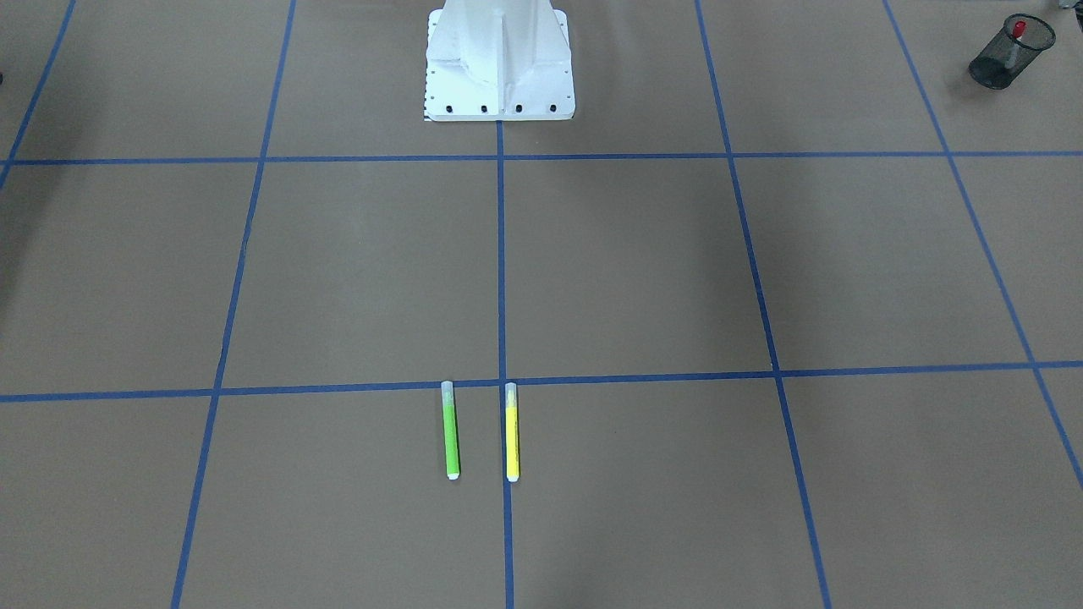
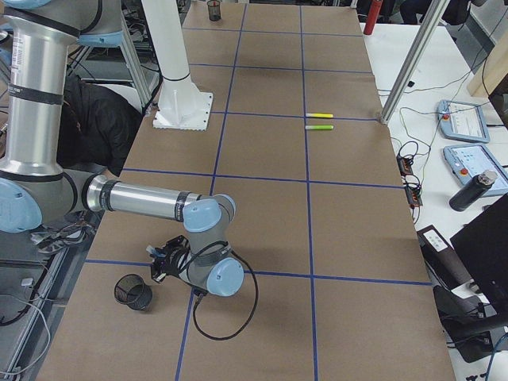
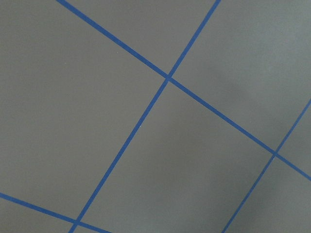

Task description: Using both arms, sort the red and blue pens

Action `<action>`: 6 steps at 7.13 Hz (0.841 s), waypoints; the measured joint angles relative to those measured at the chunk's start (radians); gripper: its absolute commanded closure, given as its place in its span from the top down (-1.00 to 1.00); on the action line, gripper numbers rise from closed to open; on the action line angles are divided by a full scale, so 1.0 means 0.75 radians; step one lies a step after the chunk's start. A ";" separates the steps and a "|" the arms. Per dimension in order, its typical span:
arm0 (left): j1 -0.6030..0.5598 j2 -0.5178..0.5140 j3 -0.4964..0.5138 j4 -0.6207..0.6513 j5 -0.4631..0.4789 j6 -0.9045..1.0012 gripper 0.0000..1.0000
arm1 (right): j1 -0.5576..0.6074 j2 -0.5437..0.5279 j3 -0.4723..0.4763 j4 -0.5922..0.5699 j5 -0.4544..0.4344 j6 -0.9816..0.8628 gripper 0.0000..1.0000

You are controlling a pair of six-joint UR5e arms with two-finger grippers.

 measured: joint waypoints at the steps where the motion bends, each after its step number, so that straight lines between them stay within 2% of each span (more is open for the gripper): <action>1: 0.001 -0.001 -0.012 -0.002 -0.002 -0.017 1.00 | 0.055 -0.019 -0.017 -0.002 -0.046 -0.036 -1.00; 3: 0.001 -0.002 -0.040 -0.003 -0.002 -0.057 1.00 | 0.135 -0.070 -0.026 -0.002 -0.105 -0.059 -1.00; 6: 0.001 -0.002 -0.088 0.001 -0.001 -0.100 1.00 | 0.162 -0.153 -0.043 -0.001 -0.117 -0.056 -1.00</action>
